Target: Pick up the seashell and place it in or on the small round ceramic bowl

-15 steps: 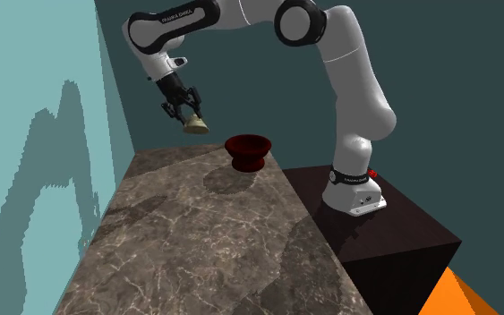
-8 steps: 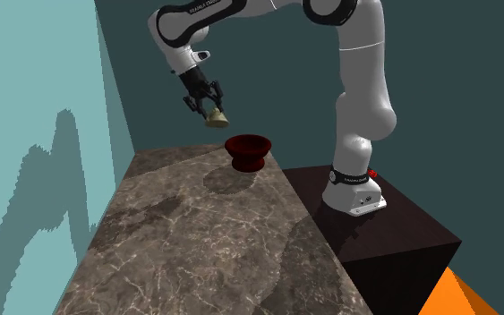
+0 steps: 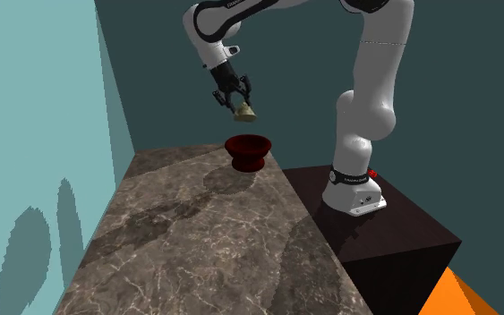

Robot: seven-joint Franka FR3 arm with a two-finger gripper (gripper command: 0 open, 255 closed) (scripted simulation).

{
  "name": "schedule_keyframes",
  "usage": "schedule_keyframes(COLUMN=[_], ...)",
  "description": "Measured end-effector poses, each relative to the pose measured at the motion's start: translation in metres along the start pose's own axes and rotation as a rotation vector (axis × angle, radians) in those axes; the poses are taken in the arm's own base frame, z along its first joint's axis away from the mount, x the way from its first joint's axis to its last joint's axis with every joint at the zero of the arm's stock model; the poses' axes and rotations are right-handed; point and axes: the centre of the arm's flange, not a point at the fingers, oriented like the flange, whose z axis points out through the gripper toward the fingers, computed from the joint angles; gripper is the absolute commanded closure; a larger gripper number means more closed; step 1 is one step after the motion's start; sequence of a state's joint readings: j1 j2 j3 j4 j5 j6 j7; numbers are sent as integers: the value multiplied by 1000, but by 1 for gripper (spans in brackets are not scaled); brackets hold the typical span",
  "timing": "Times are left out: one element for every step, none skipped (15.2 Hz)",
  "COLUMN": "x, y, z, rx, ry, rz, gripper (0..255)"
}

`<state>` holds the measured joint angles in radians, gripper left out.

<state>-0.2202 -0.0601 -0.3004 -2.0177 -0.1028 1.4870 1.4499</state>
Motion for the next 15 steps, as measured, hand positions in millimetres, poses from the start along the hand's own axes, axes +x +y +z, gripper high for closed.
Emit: schedule_keyframes(x=[3,3,3,3,3,3,3,2,4,6,5,6,6,6,6], y=[3,3,3,0,-2,-2,-2,-4,-9,-12,-20,-24,-32,-37,-39], z=[6,10,14,18,23,23,23,29,37,42,54,65,75,79,84], rx=[0,0,0,-1,-1,-1,-1,6,17,31,44,60,76,87,92], ry=[0,0,0,0,0,0,0,-3,-7,-11,-17,-22,-27,-30,-32], rz=[0,0,-1,-1,-1,-1,-1,9,25,44,64,85,107,120,126], gripper=[255,255,255,255,255,0,0,0,0,0,0,0,0,0,0])
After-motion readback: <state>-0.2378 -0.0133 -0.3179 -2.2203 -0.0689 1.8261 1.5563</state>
